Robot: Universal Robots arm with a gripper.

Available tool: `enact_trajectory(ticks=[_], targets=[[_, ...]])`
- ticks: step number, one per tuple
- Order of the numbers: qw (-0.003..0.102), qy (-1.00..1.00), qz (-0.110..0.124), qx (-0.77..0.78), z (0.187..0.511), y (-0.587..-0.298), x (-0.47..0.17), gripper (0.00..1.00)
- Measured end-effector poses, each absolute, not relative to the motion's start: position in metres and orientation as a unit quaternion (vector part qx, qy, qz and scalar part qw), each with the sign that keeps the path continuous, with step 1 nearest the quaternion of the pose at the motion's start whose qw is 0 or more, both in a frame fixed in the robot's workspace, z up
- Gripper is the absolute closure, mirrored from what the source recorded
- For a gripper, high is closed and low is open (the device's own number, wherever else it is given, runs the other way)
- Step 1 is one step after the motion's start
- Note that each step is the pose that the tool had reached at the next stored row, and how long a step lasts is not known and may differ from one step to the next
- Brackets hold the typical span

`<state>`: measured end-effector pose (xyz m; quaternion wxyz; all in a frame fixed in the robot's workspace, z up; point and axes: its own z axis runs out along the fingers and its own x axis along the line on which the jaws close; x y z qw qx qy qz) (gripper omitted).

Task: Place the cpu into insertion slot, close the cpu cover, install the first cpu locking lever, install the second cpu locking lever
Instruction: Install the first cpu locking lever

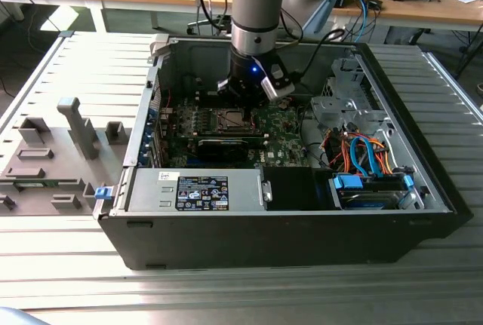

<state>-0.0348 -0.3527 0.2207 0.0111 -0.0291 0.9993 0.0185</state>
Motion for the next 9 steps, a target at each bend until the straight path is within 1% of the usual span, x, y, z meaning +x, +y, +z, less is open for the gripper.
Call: enact_trajectory(ticks=[4,9], targets=[[0.011,0.999,0.017,-0.029,0.2273,-0.354,-0.0348,0.89],[0.016,0.999,0.017,-0.029,0.2298,-0.3568,-0.0418,0.89]])
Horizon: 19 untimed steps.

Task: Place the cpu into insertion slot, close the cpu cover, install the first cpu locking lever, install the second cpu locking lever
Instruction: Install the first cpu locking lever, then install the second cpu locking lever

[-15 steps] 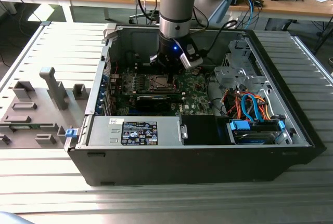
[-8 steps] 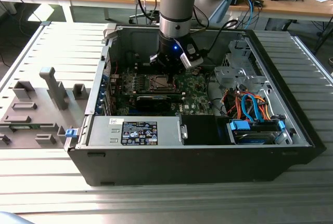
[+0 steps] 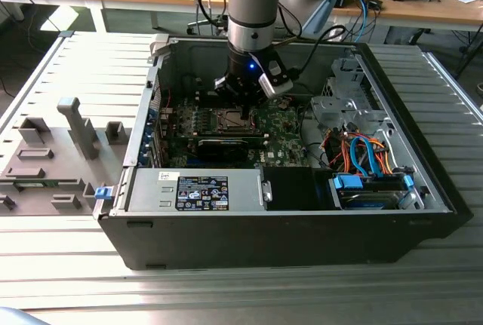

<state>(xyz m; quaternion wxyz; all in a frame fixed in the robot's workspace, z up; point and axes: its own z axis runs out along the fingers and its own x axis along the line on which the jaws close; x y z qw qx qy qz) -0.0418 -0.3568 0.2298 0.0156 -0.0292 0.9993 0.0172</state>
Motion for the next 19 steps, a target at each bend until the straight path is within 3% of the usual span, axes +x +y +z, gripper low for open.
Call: enact_trajectory(ticks=[9,19], targets=[[0.016,0.999,0.017,-0.029,0.251,-0.357,-0.043,0.89],[0.016,0.999,0.017,-0.029,0.252,-0.357,-0.042,0.89]])
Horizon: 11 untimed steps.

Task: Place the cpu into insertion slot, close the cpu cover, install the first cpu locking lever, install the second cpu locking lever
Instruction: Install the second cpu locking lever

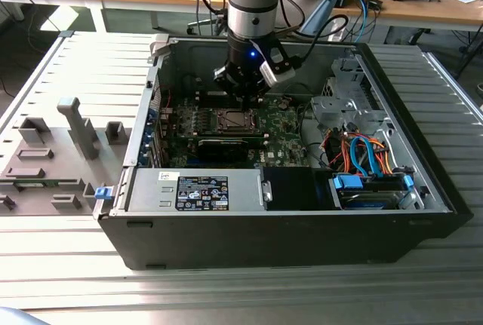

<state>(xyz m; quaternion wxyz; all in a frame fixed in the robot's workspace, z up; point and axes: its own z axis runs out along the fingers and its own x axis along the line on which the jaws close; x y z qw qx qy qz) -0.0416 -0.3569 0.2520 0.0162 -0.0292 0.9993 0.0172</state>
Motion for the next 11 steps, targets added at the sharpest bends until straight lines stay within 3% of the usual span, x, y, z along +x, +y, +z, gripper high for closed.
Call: enact_trajectory(ticks=[9,11], targets=[[0.016,0.999,0.027,-0.029,0.252,-0.365,-0.042,0.89],[0.017,0.999,0.039,-0.029,0.252,-0.371,-0.042,0.89]])
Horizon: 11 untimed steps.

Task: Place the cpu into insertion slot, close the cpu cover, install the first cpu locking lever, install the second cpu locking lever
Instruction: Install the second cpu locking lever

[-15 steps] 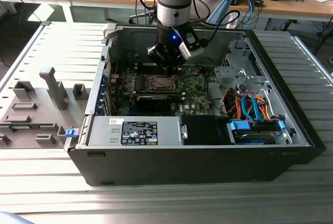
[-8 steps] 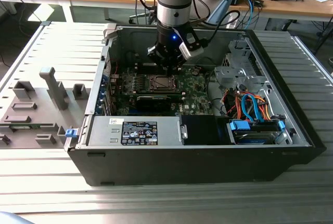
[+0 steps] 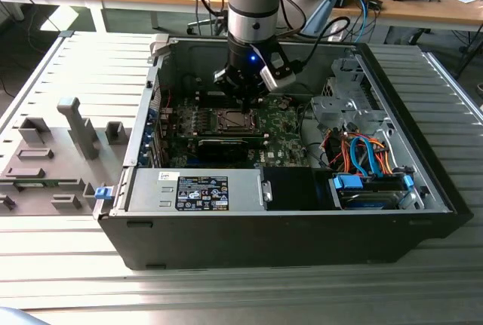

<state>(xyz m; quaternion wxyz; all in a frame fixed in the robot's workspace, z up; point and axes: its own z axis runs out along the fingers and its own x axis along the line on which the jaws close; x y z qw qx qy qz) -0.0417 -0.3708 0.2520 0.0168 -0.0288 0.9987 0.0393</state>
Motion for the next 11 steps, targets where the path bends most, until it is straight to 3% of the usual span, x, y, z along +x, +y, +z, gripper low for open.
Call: enact_trajectory(ticks=[11], targets=[[0.019,0.993,0.114,-0.028,0.252,-0.404,-0.042,0.89]])
